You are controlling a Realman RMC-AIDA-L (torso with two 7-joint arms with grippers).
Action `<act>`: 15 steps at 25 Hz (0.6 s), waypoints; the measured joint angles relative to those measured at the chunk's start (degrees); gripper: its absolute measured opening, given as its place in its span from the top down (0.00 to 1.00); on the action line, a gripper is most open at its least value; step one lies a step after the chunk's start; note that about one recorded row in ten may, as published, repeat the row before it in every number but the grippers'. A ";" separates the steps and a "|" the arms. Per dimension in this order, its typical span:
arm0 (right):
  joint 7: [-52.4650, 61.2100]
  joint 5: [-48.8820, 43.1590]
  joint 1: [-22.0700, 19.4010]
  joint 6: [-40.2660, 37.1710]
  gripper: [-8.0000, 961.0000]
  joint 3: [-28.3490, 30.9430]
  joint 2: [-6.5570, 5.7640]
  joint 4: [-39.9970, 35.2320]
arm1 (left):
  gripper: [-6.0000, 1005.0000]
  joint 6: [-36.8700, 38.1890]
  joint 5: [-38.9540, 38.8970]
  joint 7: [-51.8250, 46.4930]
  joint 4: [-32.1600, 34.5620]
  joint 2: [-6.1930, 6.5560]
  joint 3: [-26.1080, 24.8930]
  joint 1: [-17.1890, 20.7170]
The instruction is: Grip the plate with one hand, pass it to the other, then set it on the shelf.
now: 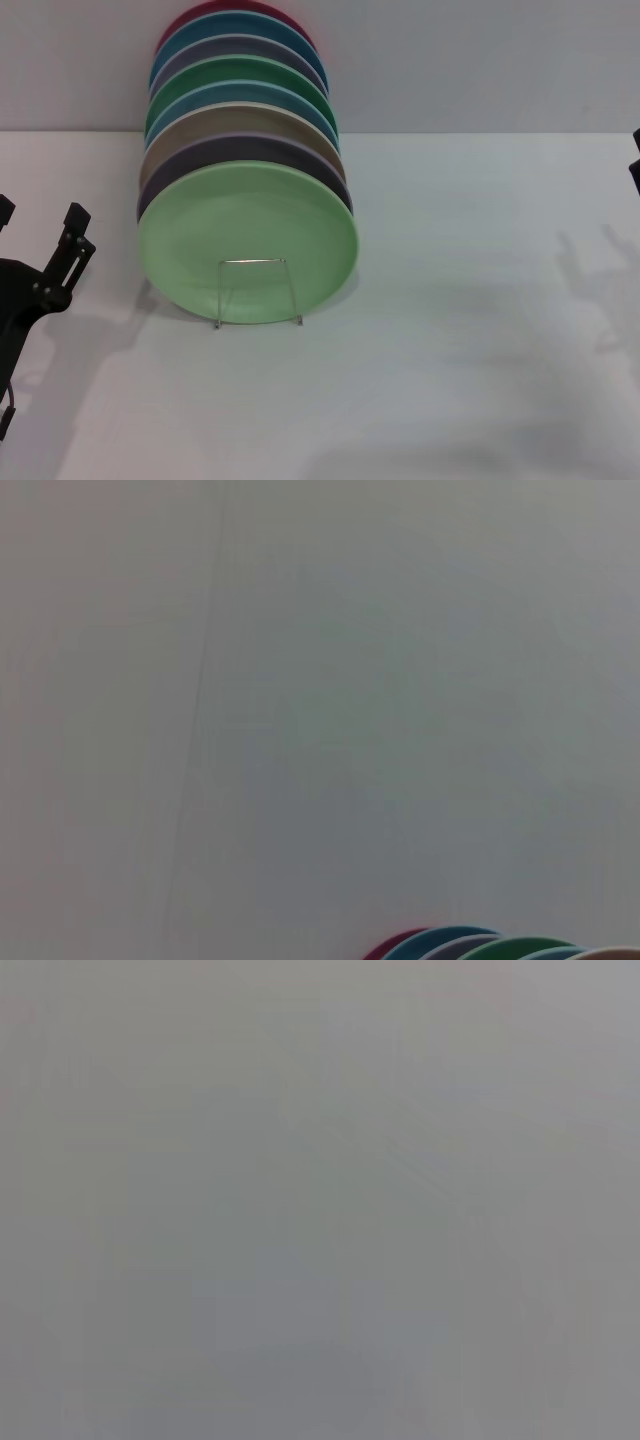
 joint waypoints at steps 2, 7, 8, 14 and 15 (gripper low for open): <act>-0.02 0.00 0.03 -0.16 0.52 0.53 0.04 -0.04 | 0.19 0.01 -0.04 -0.36 -0.10 0.00 -0.04 0.04; 0.11 0.00 -0.28 -1.50 0.30 3.68 0.10 0.01 | 0.18 0.23 -0.06 -0.49 -0.16 0.04 -0.10 0.36; 0.21 0.00 -0.37 -1.83 0.30 4.09 0.10 0.04 | 0.18 0.30 -0.05 -0.27 -0.16 0.08 -0.11 0.38; 0.06 0.03 -0.38 -2.14 0.30 4.70 0.12 -0.22 | 0.18 1.19 -0.04 -0.09 -0.32 0.11 -0.70 0.30; 0.10 0.05 -0.20 -2.24 0.30 5.04 0.08 -0.24 | 0.18 1.22 -0.05 -0.05 -0.41 0.10 -0.95 0.26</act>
